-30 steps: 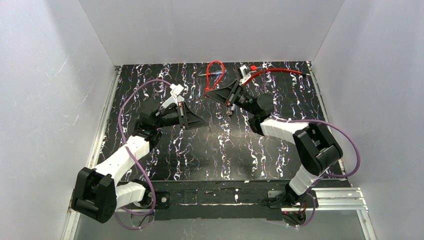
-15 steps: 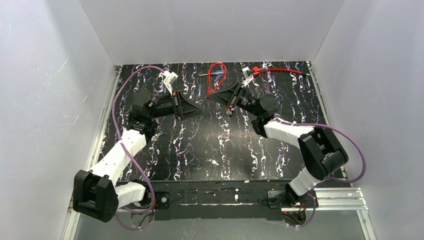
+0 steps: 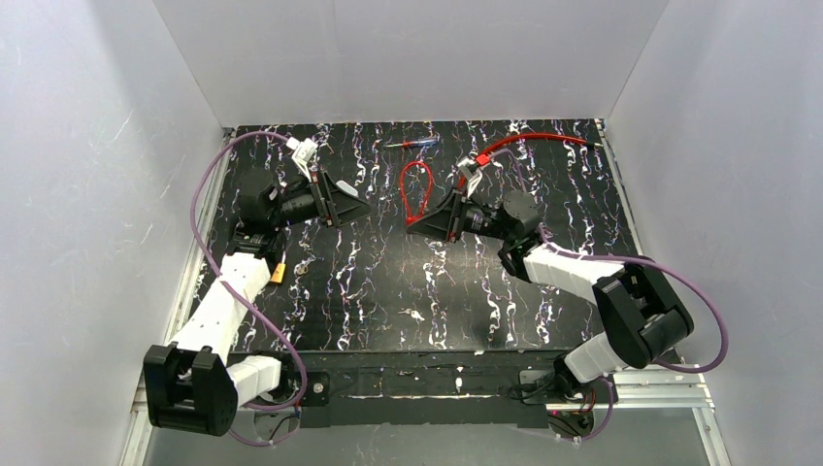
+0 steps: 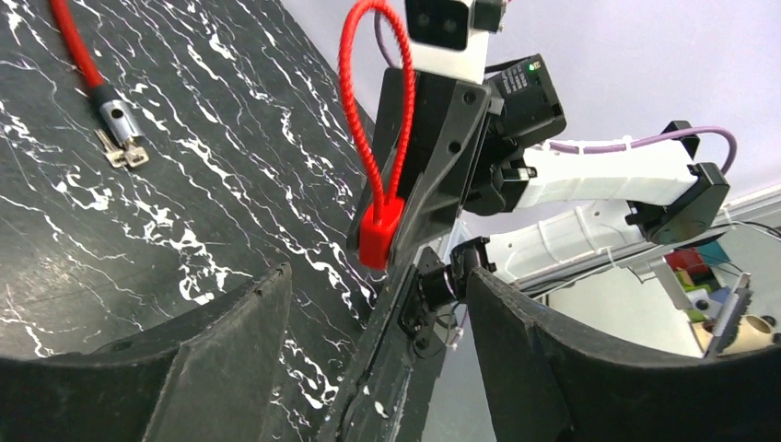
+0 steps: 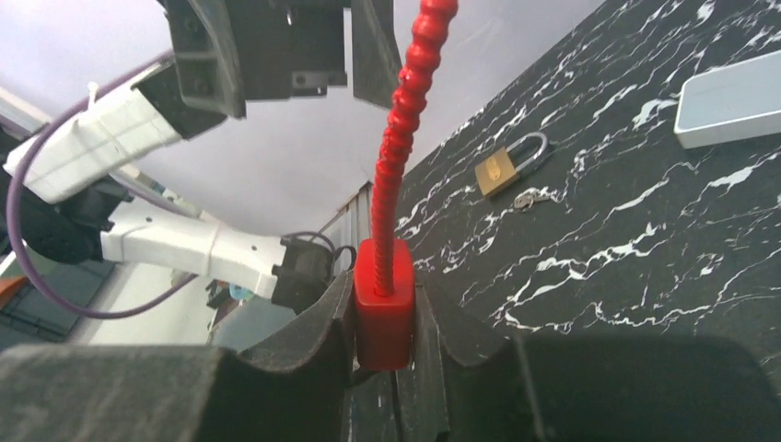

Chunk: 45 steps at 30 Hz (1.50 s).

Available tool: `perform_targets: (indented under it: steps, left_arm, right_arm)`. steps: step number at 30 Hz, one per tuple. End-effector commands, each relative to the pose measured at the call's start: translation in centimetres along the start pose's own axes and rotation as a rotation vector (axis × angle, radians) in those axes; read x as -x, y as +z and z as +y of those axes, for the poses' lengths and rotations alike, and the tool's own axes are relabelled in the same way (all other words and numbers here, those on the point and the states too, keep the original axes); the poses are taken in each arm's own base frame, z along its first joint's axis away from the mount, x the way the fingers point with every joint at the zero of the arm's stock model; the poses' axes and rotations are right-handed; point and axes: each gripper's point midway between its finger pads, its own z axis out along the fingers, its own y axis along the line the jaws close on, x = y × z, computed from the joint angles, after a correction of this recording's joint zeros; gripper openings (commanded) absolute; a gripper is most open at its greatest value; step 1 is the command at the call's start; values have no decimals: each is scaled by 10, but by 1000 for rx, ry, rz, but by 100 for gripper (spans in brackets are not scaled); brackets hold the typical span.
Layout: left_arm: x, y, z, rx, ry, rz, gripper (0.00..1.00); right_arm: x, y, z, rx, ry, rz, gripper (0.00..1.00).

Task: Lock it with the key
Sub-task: Place the lock at the center of the board.

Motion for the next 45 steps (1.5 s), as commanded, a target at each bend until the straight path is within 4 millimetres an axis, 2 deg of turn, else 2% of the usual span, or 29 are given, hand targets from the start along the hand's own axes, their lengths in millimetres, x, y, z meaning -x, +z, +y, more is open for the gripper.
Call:
perform_targets:
  steps: [1,5,12,17,19,23,26,27,32,35,39,45]
  left_arm:
    - [14,-5,-10,37,90,-37,67]
    - [10,-3,-2,62,49,-38,64]
    - [0,3,2,64,18,-10,62]
    - [-13,6,7,69,-13,25,56]
    - [-17,6,9,74,-21,34,47]
    - [-20,5,9,83,-35,63,18]
    - [-25,3,9,86,-32,85,0]
    - [-28,1,11,106,-31,100,0]
    - [-44,-16,16,179,-27,197,0]
    - [-50,-32,19,216,25,227,0]
    - [-64,-55,30,300,79,281,0]
    - [-89,-80,60,372,76,388,0]
  right_arm:
    - [-11,1,16,55,-128,52,1]
    - [-24,7,21,79,-137,98,1]
    - [-49,18,31,122,-154,184,1]
    - [-57,23,36,140,-152,207,1]
    - [-59,25,37,144,-149,215,1]
    - [-61,24,35,140,-153,219,1]
    - [-62,24,35,139,-154,224,1]
    - [-63,23,34,136,-156,227,3]
    - [-71,20,25,97,-157,279,49]
    - [-75,14,13,43,-172,315,70]
    - [-76,5,1,-4,-187,332,80]
    - [-82,-5,-15,-51,-267,412,90]
